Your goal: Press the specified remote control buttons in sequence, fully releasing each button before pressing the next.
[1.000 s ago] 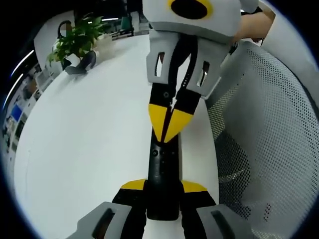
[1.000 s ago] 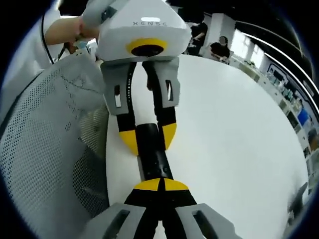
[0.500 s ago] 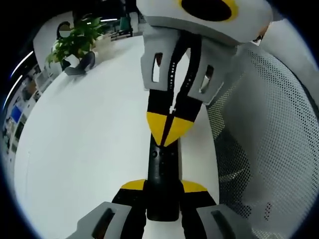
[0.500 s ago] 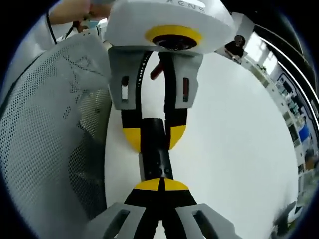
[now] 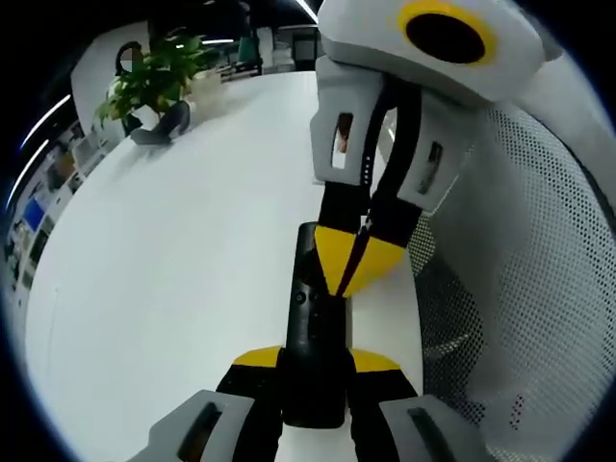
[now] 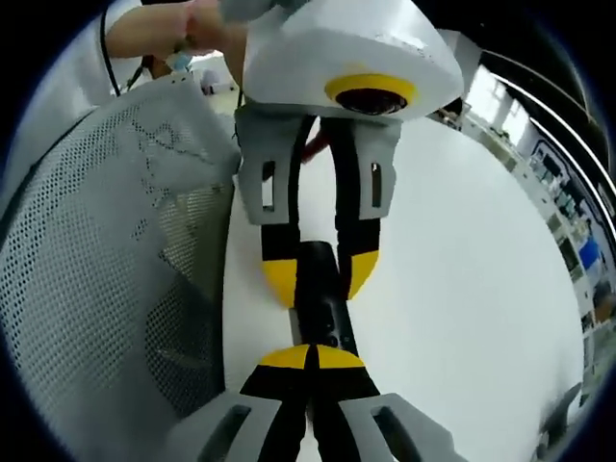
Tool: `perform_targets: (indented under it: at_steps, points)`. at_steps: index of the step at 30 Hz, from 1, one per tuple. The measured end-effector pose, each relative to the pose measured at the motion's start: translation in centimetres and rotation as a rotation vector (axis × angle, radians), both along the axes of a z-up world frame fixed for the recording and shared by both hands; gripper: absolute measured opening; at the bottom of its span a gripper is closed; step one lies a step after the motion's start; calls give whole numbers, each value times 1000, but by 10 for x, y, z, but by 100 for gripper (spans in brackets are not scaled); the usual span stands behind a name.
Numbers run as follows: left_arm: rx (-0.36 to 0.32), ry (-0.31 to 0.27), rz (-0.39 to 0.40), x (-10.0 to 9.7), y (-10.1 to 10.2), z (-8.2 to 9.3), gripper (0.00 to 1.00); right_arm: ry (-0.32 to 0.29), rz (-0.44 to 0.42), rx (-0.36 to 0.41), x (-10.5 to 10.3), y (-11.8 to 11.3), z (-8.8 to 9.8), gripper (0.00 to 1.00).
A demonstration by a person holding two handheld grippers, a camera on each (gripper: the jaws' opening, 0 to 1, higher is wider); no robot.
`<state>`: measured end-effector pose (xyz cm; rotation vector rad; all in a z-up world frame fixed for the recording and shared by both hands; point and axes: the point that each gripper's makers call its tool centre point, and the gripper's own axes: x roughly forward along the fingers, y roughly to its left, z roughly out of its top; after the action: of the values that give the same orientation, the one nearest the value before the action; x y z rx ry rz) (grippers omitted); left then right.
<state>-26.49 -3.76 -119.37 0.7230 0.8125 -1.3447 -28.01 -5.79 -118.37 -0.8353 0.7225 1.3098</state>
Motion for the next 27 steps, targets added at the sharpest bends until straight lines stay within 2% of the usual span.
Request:
perform_targets:
  at_steps: [5, 11, 14, 21, 24, 27]
  points:
    - [3, 1, -1, 0, 0, 0, 24, -51, 77, -60, -2, 2, -2, 0]
    - [1, 0, -3, 1, 0, 0, 24, -51, 68, -63, -2, 4, -4, 0]
    - [1, 0, -6, 1, 0, 0, 24, -14, 42, -35, 0, 5, -3, 0]
    - [-23, -1, -1, 1, 1, 0, 24, 123, -106, 88, 2, 4, 2, 0]
    - [-32, -2, 5, 1, 1, 0, 24, 60, -110, 74, 12, 2, 5, 0]
    - [-35, -2, 6, 1, 1, 0, 24, 75, -109, 75, 13, 4, 5, 0]
